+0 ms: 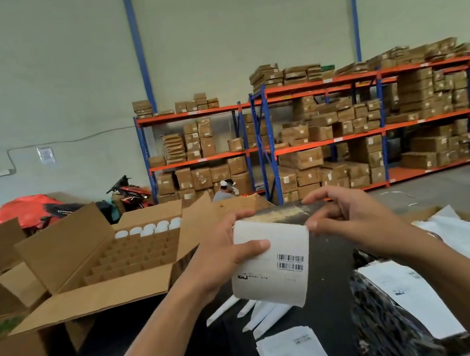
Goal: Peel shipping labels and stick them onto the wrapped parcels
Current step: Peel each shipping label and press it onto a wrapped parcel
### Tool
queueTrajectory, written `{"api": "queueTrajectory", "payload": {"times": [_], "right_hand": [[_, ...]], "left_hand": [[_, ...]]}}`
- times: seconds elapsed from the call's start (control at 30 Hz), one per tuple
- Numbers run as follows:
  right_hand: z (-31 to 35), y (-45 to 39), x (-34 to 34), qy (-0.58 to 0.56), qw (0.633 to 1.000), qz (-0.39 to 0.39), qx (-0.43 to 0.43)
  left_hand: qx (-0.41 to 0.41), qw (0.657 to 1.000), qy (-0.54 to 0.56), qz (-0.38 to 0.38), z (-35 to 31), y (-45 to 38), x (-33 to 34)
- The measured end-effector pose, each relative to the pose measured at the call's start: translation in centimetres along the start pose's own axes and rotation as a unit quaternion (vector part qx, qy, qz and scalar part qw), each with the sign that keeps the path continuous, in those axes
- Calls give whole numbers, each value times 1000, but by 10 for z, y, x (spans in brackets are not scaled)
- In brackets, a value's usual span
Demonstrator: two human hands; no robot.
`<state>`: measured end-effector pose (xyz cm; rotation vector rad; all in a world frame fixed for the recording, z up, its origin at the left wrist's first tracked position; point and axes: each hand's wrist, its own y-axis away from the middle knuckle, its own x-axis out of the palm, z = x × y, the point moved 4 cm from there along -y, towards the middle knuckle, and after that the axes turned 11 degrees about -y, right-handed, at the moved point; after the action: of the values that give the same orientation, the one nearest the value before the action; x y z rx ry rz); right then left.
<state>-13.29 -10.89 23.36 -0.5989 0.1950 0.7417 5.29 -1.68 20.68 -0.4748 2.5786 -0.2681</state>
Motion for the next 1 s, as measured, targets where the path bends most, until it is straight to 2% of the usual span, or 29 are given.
{"api": "queueTrajectory", "payload": {"times": [0.37, 0.43, 0.57, 0.73, 1.0], "right_hand": [[-1, 9, 2, -50, 998, 27, 19], [-3, 9, 3, -78, 997, 15, 24], [-11, 9, 9, -159, 985, -48, 33], [-21, 8, 16, -204, 972, -111, 21], [-20, 8, 20, -133, 984, -115, 4]], "left_hand": [[-16, 999, -47, 8, 2, -2, 7], [-18, 996, -80, -27, -1, -3, 8], [26, 969, -174, -172, -16, 4, 14], [84, 982, -113, -122, -19, 10, 40], [94, 984, -106, -109, -19, 5, 50]]}}
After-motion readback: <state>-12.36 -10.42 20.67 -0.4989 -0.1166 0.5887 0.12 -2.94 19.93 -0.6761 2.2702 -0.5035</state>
